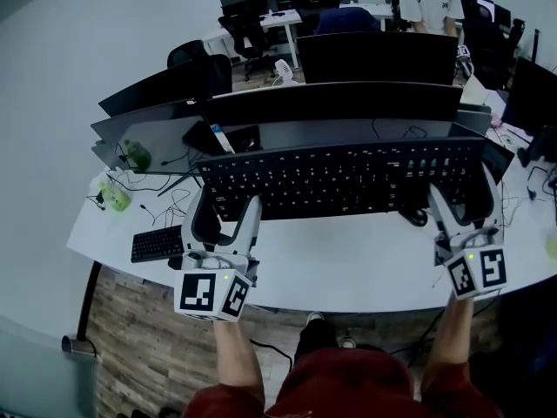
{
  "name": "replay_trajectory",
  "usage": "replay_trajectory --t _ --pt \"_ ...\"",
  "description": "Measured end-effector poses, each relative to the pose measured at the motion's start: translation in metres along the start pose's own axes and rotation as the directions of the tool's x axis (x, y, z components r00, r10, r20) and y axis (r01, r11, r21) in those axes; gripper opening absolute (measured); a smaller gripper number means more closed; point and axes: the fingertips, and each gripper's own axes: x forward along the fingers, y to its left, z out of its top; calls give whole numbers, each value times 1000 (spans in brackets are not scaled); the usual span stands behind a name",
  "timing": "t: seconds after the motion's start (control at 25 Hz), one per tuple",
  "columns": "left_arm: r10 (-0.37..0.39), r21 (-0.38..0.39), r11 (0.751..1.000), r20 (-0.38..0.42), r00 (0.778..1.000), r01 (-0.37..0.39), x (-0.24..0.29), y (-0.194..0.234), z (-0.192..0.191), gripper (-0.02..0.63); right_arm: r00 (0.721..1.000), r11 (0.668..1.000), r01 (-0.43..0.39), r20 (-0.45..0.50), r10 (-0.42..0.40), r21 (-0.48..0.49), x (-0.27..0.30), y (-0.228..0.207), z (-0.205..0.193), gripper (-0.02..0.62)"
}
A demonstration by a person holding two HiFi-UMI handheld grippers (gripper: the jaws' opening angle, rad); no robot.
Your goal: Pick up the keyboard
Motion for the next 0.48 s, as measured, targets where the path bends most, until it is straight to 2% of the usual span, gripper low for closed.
replay_trajectory --t 0.48 --pt "-11 -27 1000 -14 1000 10 2 1 -7 331 1000 1000 8 -21 -8 -16 0 1 3 430"
